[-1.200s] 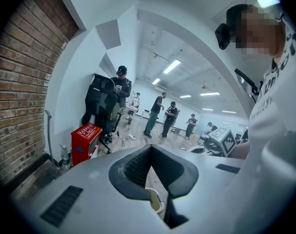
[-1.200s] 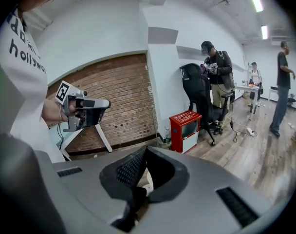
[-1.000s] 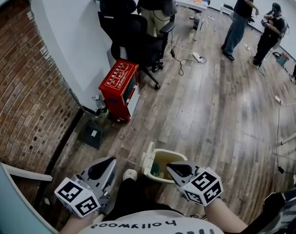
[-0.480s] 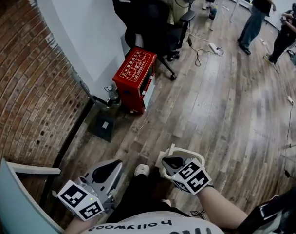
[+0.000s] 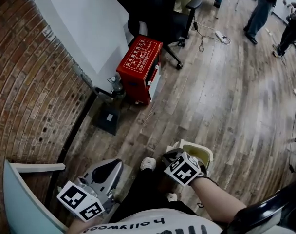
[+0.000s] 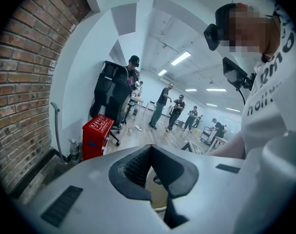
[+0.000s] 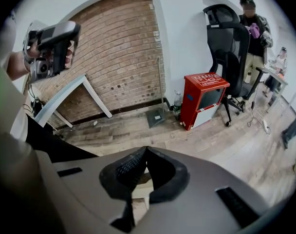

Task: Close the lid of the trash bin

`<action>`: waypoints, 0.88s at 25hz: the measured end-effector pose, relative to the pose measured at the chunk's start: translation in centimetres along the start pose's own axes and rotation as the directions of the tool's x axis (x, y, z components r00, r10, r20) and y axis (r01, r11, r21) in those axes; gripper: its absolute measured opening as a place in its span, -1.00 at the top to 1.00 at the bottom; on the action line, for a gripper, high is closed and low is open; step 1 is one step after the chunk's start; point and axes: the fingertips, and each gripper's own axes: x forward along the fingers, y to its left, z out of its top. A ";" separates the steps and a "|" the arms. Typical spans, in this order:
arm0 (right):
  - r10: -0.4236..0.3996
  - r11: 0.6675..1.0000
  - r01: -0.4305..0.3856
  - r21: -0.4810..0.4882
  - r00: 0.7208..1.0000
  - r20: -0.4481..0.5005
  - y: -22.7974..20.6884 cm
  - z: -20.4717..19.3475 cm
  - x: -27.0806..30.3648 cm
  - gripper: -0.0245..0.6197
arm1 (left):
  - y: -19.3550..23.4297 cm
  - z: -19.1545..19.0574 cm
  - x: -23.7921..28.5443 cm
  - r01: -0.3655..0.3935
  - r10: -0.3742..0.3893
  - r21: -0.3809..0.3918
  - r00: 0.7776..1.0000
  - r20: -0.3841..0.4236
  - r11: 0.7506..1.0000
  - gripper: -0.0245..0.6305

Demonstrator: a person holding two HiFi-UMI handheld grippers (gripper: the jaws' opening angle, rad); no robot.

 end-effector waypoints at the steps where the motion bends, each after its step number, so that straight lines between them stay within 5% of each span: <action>1: -0.004 1.000 0.004 -0.013 1.000 -0.028 -0.1 -0.5 0.4 0.90 | 0.2 -0.1 0.1 -0.001 0.001 -0.002 1.000 -0.003 1.000 0.90; 8: -0.058 0.984 0.020 -0.175 0.975 -0.215 -0.4 -4.8 0.6 0.90 | 0.6 -0.1 1.7 0.036 -0.037 -0.021 0.999 -0.026 0.999 0.90; 22: -0.125 0.985 0.155 0.069 0.939 -0.321 -3.0 -17.5 -2.6 0.90 | -3.9 -1.5 7.1 0.184 -0.181 0.016 0.975 -0.127 0.983 0.90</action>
